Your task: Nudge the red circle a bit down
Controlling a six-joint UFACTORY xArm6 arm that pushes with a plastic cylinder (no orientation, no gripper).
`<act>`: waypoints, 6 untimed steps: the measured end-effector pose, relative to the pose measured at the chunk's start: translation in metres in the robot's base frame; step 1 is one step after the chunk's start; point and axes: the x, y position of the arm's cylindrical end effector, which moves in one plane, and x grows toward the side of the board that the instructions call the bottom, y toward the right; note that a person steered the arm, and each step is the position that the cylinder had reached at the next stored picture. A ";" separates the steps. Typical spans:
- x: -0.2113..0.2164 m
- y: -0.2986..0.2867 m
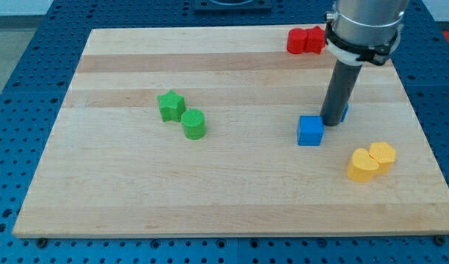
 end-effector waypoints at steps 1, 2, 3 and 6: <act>-0.003 0.016; -0.003 0.033; -0.006 0.042; -0.033 0.039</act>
